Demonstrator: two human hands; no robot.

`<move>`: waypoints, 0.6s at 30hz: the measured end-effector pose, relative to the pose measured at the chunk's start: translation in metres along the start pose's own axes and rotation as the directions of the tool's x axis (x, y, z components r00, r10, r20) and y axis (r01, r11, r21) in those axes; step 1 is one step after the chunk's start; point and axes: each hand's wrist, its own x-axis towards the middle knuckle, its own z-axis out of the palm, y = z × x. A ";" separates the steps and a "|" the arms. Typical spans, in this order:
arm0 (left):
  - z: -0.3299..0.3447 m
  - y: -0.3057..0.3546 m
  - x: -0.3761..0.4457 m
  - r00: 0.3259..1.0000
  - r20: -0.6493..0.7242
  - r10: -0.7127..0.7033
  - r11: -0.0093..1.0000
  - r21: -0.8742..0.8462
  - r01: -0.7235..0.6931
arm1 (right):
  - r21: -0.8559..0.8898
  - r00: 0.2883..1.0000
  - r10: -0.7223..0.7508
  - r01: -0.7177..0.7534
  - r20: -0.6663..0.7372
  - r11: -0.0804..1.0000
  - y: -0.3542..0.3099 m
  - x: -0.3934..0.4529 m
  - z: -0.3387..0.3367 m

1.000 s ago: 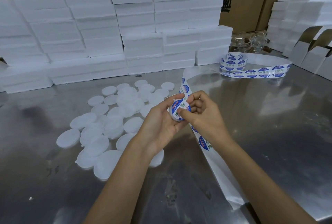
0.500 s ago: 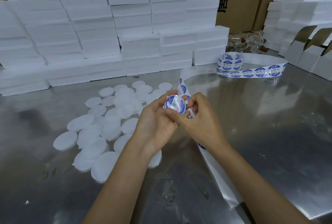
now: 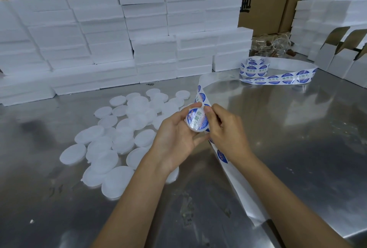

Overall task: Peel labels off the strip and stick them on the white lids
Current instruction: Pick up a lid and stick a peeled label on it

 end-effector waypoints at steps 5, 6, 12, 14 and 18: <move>0.000 -0.002 0.005 0.995 -0.072 0.062 0.998 -0.010 -0.063 | -0.296 0.996 0.074 -0.057 0.045 0.953 -0.005 -0.006 0.001; 0.000 -0.002 0.005 0.994 -0.087 0.069 0.997 -0.015 -0.071 | -0.353 0.997 0.067 -0.048 0.044 0.934 -0.006 -0.007 0.002; -0.001 -0.002 0.004 0.994 -0.051 0.098 0.989 0.112 -0.092 | -0.269 0.997 0.061 -0.049 0.036 0.962 -0.002 -0.006 0.003; -0.003 -0.001 0.002 0.983 -0.060 0.173 0.922 0.360 -0.140 | -0.226 0.998 0.046 -0.037 0.035 0.973 -0.001 -0.005 0.002; -0.005 0.005 -0.003 0.925 -0.105 0.365 0.698 0.688 -0.198 | -0.183 0.999 0.015 -0.005 0.051 0.983 0.001 -0.003 0.001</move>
